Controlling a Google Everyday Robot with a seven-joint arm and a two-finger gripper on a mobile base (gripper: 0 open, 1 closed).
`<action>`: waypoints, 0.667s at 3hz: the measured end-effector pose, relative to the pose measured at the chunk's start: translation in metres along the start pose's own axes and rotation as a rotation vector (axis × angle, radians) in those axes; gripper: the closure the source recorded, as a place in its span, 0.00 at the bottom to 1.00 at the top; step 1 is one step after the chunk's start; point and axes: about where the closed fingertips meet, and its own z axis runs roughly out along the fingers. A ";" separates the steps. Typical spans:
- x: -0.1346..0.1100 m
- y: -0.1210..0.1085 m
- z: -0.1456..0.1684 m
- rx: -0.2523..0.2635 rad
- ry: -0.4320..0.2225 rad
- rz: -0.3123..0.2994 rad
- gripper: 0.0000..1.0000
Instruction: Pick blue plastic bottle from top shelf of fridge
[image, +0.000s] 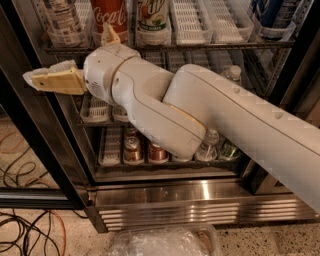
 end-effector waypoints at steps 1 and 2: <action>0.000 0.000 0.000 0.000 0.000 0.000 0.00; 0.000 0.000 0.000 0.000 0.000 0.000 0.11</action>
Offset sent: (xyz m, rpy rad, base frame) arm 0.0000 0.0000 0.0000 0.0000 0.0000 0.0000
